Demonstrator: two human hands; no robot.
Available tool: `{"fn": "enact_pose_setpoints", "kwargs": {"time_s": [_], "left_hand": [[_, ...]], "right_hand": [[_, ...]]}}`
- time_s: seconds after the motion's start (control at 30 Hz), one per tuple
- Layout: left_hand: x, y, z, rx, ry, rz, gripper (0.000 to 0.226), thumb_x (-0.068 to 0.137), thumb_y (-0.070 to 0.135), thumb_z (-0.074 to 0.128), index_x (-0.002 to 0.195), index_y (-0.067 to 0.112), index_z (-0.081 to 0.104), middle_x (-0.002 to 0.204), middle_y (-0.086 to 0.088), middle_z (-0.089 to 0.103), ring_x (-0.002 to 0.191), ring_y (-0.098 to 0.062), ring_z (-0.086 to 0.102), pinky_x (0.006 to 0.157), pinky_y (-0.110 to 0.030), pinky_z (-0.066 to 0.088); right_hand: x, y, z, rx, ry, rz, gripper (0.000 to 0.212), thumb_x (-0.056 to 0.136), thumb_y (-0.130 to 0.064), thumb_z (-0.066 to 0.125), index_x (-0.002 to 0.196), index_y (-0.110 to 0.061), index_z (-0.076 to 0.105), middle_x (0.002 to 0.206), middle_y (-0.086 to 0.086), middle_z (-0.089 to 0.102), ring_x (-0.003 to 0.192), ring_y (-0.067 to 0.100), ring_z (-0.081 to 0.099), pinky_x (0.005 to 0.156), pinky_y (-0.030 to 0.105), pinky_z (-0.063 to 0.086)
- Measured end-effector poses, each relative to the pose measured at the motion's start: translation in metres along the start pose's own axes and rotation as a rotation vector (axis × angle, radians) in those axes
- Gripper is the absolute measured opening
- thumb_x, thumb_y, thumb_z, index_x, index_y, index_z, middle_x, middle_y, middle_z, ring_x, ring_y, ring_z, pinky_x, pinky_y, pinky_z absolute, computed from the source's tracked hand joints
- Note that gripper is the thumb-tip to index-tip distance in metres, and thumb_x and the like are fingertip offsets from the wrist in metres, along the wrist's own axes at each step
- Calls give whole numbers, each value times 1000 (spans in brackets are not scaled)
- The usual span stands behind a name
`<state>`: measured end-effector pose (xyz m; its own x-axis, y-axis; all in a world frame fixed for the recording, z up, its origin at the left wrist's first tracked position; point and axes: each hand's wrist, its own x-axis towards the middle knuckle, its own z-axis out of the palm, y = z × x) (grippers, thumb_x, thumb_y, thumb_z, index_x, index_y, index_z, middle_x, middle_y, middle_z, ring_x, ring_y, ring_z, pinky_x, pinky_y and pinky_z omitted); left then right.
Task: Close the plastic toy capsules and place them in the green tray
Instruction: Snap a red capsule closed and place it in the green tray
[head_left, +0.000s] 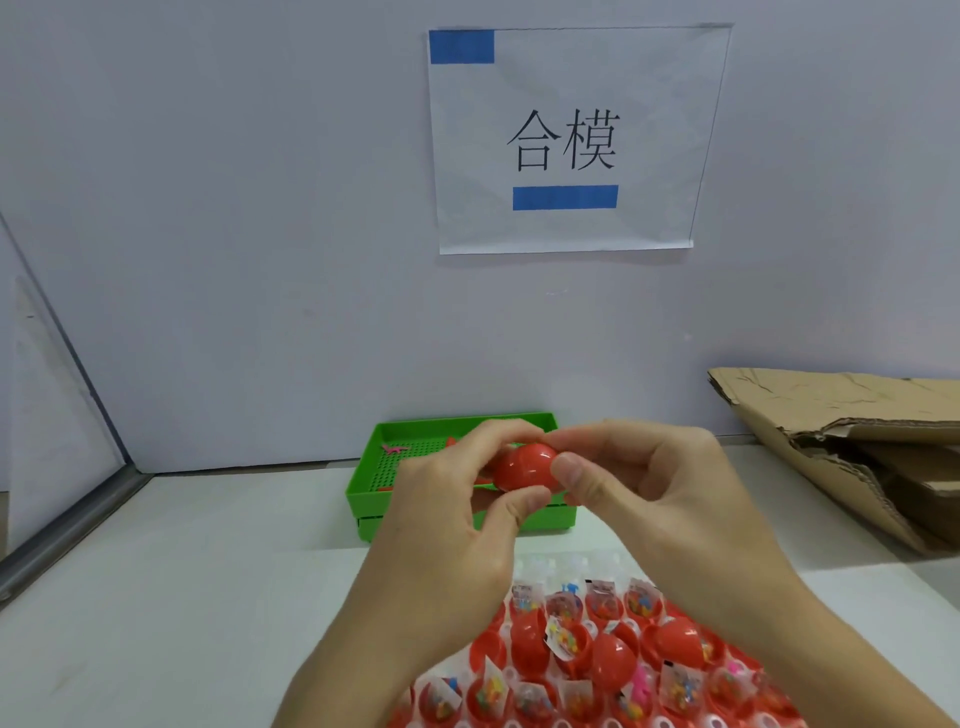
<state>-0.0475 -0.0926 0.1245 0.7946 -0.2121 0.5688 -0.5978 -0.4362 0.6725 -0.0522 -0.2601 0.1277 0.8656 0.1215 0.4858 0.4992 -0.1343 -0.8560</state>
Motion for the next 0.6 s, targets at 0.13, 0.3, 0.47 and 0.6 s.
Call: {"fn": "enact_pose_setpoints", "kwargs": {"time_s": [0.13,0.3,0.47,0.6], "left_hand": [[1,1,4,-158,24,-23,22,86,41,60,107,37,64,99,22,72,97,2,68,83,-12,51],[1,4,11,-201,-7,-2,18,91,32,57,107,41,54,111,25,69,109,0,65,91,-35,55],[-1,3,15,-249,-30,-4,25,87,24,63,105,38,54,131,28,59,122,3,56,101,-33,51],[-1,1,11,-400,2,-14,29,85,11,61,111,24,63,126,13,65,126,-5,56,102,-24,47]], "right_hand": [[4,6,-4,116,44,152,42,73,-54,67,96,-19,71,88,3,77,86,19,75,72,29,60],[5,5,-3,444,-198,313,40,83,-49,67,102,-15,77,100,11,76,92,22,74,76,30,58],[5,9,-3,416,-162,221,30,81,-34,77,107,-18,77,107,11,76,102,25,72,84,29,58],[5,9,-5,218,-8,116,37,70,-18,79,106,-28,76,99,-4,78,95,12,74,81,17,56]]}}
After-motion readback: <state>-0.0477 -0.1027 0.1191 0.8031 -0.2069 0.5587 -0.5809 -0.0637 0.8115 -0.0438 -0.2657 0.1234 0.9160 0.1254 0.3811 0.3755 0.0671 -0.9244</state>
